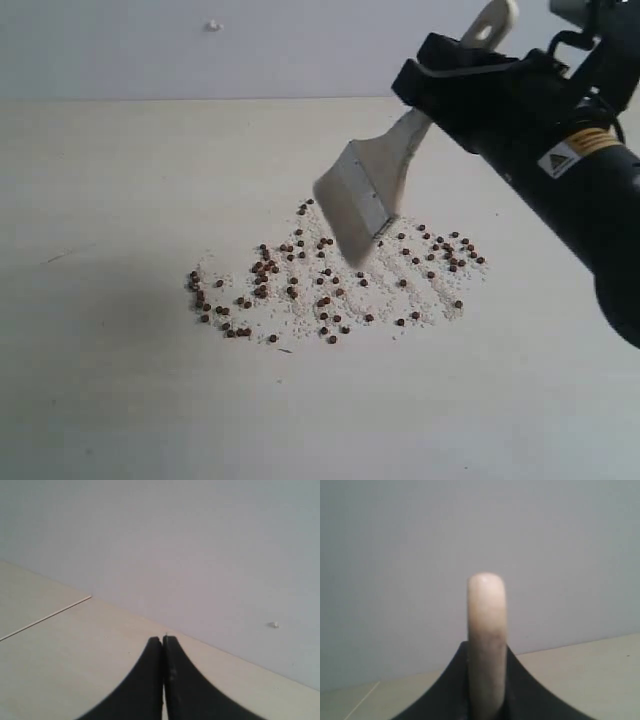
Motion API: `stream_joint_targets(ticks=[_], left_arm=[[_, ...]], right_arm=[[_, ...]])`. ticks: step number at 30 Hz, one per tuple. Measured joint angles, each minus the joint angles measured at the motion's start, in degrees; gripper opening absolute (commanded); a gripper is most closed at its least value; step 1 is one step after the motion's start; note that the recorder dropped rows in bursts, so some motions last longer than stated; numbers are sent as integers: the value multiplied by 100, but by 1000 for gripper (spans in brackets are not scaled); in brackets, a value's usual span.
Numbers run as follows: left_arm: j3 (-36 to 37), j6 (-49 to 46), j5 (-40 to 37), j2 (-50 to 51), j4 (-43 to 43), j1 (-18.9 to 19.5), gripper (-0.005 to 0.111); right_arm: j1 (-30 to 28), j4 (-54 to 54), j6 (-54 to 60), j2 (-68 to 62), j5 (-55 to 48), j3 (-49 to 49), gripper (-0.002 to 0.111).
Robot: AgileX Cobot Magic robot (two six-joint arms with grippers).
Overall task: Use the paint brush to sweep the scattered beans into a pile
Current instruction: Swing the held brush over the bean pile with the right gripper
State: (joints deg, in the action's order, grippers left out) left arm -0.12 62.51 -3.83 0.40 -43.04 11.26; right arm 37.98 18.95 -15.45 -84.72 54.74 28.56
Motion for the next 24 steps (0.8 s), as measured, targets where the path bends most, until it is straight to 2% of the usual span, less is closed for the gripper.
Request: stream_joint_targets(ticks=[7,11,20,22,24], left_arm=[[0,38,-42,0,0,0,0],[0,38,-42,0,0,0,0],[0,48,-53,0,-22,0,0],[0,48,-53,0,-22,0,0],[0,48,-53,0,-22,0,0]], right_arm=[[776,444,595,-674,203,646,0],[850,-213,671,-829,203,853,0],[918,-866,-213,-1044,-400,1404,0],[1134,-418,-29,-1229,-410,1639,0],[1470,507,823,-1416,-437,1949,0]])
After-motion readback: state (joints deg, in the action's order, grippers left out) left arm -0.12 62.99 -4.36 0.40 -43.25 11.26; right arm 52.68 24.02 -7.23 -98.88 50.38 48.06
